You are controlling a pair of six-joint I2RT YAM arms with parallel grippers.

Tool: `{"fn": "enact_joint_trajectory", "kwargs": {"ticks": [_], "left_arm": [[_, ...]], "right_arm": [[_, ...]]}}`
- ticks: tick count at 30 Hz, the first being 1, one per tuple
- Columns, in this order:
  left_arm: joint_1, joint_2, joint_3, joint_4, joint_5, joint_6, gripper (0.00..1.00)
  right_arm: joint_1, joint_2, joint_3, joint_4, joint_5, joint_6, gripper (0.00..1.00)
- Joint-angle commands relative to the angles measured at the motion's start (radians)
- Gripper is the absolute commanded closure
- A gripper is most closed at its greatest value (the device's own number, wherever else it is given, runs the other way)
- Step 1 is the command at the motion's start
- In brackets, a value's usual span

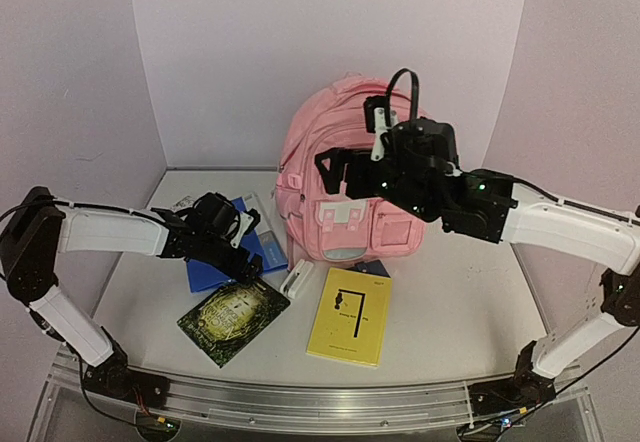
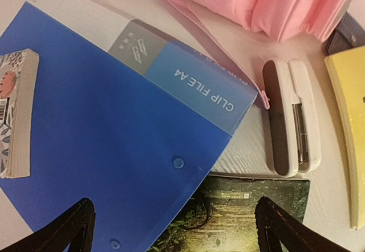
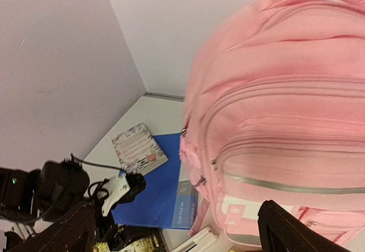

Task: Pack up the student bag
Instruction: Pick up the files from the center of the board.

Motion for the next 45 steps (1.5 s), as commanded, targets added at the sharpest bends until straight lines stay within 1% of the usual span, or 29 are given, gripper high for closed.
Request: {"fn": "enact_joint_trajectory", "kwargs": {"ticks": [1,4,6,10,12,14,17,19,21,23,24,26,29,32,35,37,40,42,45], "left_arm": [[-0.078,0.065,0.004,0.084,-0.164,0.082,0.02],[-0.119,0.119,0.014,0.127,-0.234,0.088,0.01],[-0.142,0.164,0.031,0.144,-0.288,0.122,0.01],[-0.169,0.24,0.066,0.173,-0.363,0.156,0.01],[-0.177,0.278,0.08,0.18,-0.4,0.173,0.0],[-0.186,0.308,0.093,0.192,-0.466,0.188,0.0],[-0.194,0.337,0.091,0.225,-0.515,0.213,0.01],[-0.199,0.347,0.09,0.242,-0.545,0.224,0.03],[-0.203,0.349,0.081,0.266,-0.571,0.243,0.09],[-0.209,0.349,0.077,0.303,-0.594,0.26,0.19],[-0.211,0.349,0.074,0.312,-0.602,0.269,0.25],[-0.216,0.343,0.064,0.334,-0.609,0.287,0.41],[-0.225,0.321,0.035,0.386,-0.633,0.318,0.61],[-0.227,0.295,0.011,0.429,-0.66,0.35,0.76],[-0.226,0.251,0.0,0.442,-0.686,0.37,0.86],[-0.228,0.208,-0.002,0.43,-0.701,0.369,0.91],[-0.227,0.128,0.014,0.359,-0.713,0.336,0.97],[-0.227,0.053,0.025,0.302,-0.711,0.3,1.0],[-0.226,-0.051,0.043,0.191,-0.681,0.23,1.0]], "right_arm": [[-0.12,-0.133,-0.098,0.009,0.103,0.072,0.02],[-0.199,-0.212,-0.161,0.01,0.128,0.092,0.02],[-0.245,-0.253,-0.198,0.011,0.151,0.097,0.02],[-0.326,-0.312,-0.263,0.013,0.181,0.107,0.02],[-0.363,-0.335,-0.288,0.016,0.174,0.121,0.02],[-0.402,-0.353,-0.317,0.023,0.146,0.138,0.02],[-0.425,-0.375,-0.349,0.036,0.116,0.152,0.02],[-0.433,-0.386,-0.364,0.044,0.108,0.16,0.02],[-0.438,-0.394,-0.375,0.05,0.104,0.167,0.02],[-0.442,-0.403,-0.382,0.058,0.102,0.171,0.02],[-0.443,-0.407,-0.385,0.061,0.102,0.172,0.02],[-0.445,-0.414,-0.388,0.064,0.104,0.173,0.02],[-0.447,-0.423,-0.393,0.068,0.104,0.175,0.02],[-0.448,-0.435,-0.397,0.069,0.104,0.173,0.02],[-0.447,-0.448,-0.4,0.069,0.1,0.169,0.02],[-0.448,-0.455,-0.402,0.069,0.095,0.166,0.02],[-0.447,-0.467,-0.4,0.069,0.081,0.154,0.02],[-0.448,-0.475,-0.397,0.069,0.065,0.143,0.02],[-0.447,-0.492,-0.389,0.068,0.013,0.134,0.02]]}}
